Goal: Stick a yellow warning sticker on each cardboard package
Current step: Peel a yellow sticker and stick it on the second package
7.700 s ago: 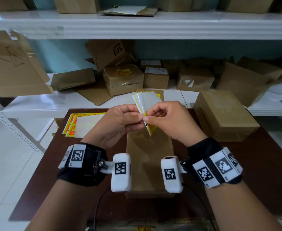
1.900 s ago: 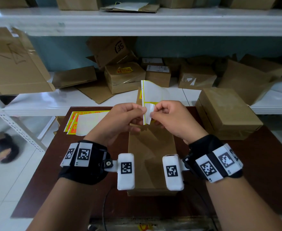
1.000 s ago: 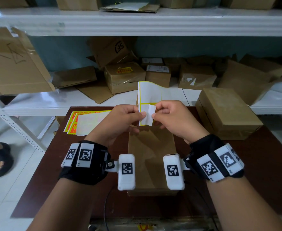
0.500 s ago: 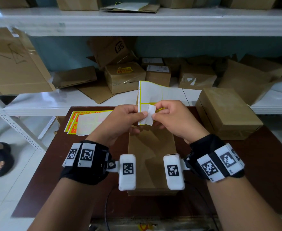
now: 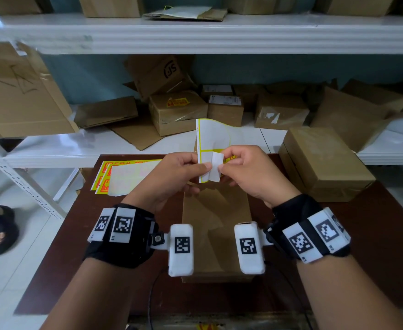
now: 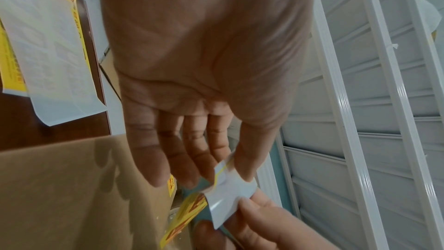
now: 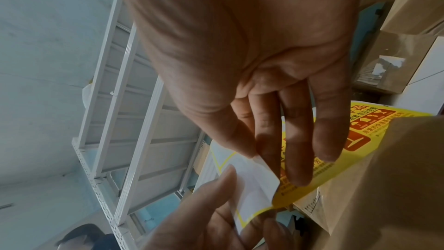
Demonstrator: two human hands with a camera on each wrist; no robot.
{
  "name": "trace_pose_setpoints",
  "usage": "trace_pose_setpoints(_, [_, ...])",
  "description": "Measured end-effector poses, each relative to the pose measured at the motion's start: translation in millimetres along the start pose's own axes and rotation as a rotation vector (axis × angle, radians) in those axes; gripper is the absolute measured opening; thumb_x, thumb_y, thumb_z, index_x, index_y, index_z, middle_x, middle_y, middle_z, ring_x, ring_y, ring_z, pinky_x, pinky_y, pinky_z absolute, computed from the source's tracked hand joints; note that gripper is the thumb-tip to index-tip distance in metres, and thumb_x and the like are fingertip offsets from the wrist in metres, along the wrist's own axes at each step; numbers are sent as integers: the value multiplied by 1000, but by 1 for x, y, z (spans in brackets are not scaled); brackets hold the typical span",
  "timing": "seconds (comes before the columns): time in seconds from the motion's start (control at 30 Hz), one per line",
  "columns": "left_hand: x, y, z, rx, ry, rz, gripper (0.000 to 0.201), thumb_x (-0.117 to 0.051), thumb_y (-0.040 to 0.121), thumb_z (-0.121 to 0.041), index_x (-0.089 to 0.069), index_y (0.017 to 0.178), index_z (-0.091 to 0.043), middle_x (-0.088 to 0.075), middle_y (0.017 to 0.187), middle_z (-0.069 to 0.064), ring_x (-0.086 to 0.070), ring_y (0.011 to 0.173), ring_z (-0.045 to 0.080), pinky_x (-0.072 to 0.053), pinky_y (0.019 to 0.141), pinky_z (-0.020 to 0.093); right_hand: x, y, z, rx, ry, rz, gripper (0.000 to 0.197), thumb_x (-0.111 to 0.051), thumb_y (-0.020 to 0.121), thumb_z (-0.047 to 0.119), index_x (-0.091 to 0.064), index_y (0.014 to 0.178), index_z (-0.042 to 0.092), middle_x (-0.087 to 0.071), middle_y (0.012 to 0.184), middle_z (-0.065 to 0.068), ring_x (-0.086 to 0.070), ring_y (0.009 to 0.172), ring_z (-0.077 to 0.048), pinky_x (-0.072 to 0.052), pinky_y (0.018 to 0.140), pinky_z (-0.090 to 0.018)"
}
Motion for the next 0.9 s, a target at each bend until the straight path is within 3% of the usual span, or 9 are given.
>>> trace_pose_setpoints(0.2, [1, 1, 1, 9, 11, -11, 17, -69, 93, -25, -78, 101, -14, -77, 100, 7, -66, 79, 14, -59, 78, 39, 0, 0, 0, 6, 1, 10, 12, -64, 91, 11, -71, 91, 21, -78, 79, -3, -74, 77, -21, -61, 81, -50])
trace_pose_setpoints(0.33, [2, 0, 2, 9, 7, -17, 13, -67, 94, -18, -78, 100, -15, -77, 93, 2, -64, 71, 9, -58, 74, 36, 1, -1, -1, -7, -5, 13, 13, -63, 90, 9, -71, 90, 20, -78, 78, -4, -74, 79, -26, -59, 82, -53])
trace_pose_setpoints(0.53, [3, 1, 3, 22, 7, -23, 13, -70, 92, -20, -78, 99, -13, -76, 102, 11, -66, 77, 15, -58, 76, 37, 0, -2, 3, -9, -20, 13, 12, -64, 90, 12, -71, 93, 21, -78, 81, -4, -74, 81, -25, -59, 83, -53])
trace_pose_setpoints(0.7, [3, 2, 4, 22, 15, -38, 25, -74, 88, -28, -75, 101, -7, -73, 107, 18, -66, 81, 19, -58, 76, 37, 0, -4, 4, -8, -24, 10, 13, -64, 90, 12, -71, 95, 21, -78, 80, -4, -74, 82, -27, -58, 83, -55])
trace_pose_setpoints(0.9, [5, 2, 3, 14, 19, -41, 18, -68, 93, -21, -76, 104, -9, -75, 99, 13, -66, 77, 14, -60, 71, 31, -1, -5, 5, -8, -35, 27, 12, -64, 92, 12, -70, 94, 23, -78, 83, -2, -74, 82, -23, -60, 82, -52])
Point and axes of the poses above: each hand's wrist, its own y-axis towards the middle knuckle, its own x-axis out of the back of the hand, z = x × y, the point moved 6 cm from there along y, towards the middle knuckle
